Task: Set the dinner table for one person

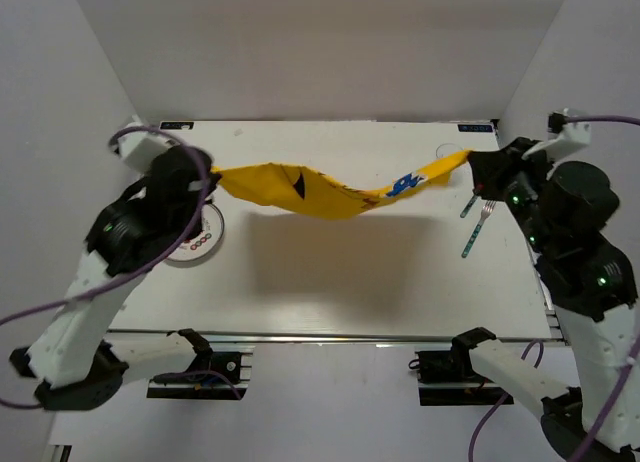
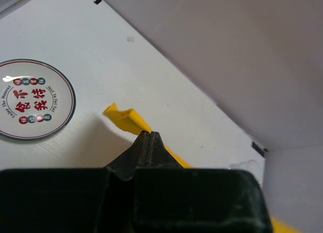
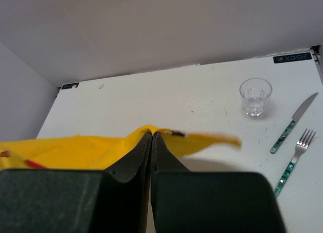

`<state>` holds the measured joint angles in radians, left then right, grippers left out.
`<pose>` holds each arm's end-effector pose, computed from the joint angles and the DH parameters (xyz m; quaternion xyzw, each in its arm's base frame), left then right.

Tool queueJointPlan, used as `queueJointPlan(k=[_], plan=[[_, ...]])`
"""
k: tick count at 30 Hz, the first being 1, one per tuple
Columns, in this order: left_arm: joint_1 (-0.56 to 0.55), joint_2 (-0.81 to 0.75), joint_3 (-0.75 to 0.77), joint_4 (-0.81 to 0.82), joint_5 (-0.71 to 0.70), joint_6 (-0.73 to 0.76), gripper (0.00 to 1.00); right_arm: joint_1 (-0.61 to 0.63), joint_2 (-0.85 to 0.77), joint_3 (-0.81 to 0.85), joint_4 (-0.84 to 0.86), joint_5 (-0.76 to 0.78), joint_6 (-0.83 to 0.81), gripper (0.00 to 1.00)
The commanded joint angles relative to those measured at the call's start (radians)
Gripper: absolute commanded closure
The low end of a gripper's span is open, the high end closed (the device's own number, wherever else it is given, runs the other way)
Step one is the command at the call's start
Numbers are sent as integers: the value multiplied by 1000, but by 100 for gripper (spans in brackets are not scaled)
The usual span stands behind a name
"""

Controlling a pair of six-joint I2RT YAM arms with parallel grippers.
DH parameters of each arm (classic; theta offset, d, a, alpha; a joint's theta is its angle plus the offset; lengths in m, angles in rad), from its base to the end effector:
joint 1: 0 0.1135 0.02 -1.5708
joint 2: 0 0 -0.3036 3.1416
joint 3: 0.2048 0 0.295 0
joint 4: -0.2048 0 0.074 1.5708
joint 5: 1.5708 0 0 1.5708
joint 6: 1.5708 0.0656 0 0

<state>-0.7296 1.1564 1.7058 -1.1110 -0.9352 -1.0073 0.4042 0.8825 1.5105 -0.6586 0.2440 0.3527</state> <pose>0.1905 -0.0995 0.5332 -0.3240 0.7437 -0.0745 0.5800 0.1563 0.0496 0.5620 0.0664 0.7145 0.1741 0.6744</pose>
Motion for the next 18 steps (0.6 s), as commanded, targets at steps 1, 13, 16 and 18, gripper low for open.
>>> queueJointPlan(k=[1,13,16,18], plan=[[-10,-82,-63,37,68,53,100,4,-7,74,-165,51,-17,100],[-10,-26,6,143,294,165,100,5,87,159,-193,75,-35,100],[-1,179,176,103,296,200,100,2,191,165,-122,95,-49,100],[33,288,219,154,298,239,100,-7,263,236,-98,83,-60,100]])
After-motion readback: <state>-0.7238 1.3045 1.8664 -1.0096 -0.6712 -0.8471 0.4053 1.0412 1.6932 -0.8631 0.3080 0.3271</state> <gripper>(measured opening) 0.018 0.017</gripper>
